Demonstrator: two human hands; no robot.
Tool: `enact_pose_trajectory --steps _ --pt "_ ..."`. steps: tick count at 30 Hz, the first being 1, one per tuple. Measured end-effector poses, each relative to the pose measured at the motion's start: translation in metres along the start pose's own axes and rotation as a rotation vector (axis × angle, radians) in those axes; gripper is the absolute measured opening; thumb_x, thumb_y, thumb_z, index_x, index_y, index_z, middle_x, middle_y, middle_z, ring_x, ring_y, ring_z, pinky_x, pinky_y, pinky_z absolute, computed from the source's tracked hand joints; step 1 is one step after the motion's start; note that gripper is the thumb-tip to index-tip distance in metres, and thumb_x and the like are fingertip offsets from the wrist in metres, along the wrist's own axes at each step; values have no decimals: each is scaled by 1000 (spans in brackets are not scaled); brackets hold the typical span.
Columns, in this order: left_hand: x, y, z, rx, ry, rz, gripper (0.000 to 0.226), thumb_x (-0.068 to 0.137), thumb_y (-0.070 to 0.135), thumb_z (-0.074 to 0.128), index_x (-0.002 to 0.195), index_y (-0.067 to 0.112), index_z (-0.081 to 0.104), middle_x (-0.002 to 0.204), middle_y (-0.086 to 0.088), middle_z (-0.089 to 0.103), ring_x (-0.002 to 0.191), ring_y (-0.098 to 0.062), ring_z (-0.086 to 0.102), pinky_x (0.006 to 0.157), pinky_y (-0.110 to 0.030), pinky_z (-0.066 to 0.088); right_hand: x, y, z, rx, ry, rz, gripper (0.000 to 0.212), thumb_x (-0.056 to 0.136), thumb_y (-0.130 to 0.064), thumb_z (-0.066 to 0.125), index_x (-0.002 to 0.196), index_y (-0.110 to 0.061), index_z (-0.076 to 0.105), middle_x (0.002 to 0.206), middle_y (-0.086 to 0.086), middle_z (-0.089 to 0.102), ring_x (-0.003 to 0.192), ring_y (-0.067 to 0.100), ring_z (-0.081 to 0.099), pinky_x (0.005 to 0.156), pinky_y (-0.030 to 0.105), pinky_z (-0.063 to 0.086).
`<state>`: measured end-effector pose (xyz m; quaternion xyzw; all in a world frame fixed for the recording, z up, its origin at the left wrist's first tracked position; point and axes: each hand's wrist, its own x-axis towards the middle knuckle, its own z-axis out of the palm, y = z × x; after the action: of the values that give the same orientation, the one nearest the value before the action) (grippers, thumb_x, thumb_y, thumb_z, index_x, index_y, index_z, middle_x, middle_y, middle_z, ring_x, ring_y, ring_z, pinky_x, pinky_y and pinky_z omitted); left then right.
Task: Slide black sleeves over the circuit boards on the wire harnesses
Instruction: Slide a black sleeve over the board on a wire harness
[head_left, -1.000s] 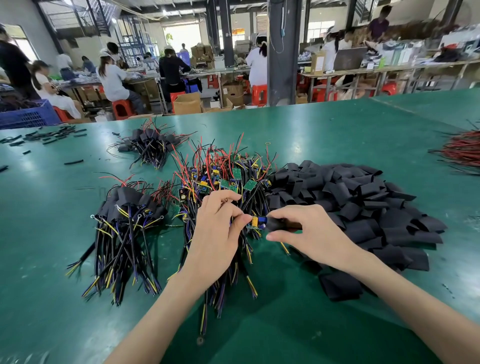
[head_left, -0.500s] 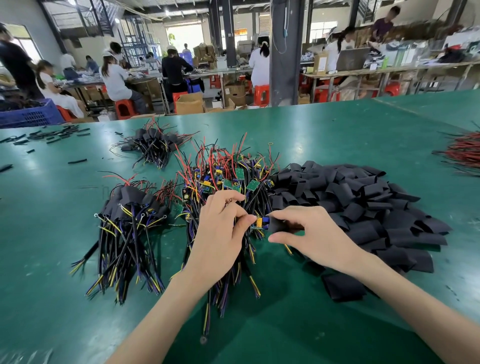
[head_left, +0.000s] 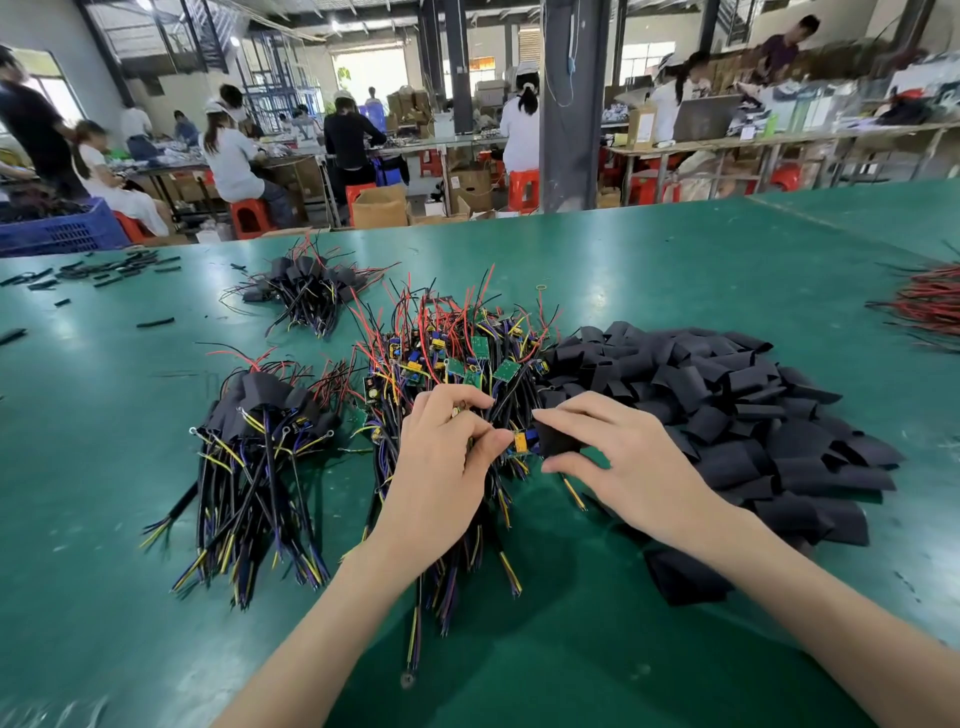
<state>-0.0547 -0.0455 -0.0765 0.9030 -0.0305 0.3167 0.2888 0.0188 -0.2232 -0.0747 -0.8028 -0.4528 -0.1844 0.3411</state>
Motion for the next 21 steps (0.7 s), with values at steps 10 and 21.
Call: enact_pose_trajectory --steps 10,21 --pt "-2 1 1 31 46 50 21 86 23 61 73 7 62 110 -2 56 104 -21 46 93 -41 35 2 -3 0 53 -55 31 39 75 -23 77 111 -10 69 97 -5 61 85 10 55 82 24 42" --pt "-5 4 7 14 26 58 17 87 19 62 73 10 58 110 1 54 103 -16 44 91 -31 28 1 -6 0 59 -139 -13 40 79 -24 73 113 -5 66 96 3 63 77 4 48 74 10 35"
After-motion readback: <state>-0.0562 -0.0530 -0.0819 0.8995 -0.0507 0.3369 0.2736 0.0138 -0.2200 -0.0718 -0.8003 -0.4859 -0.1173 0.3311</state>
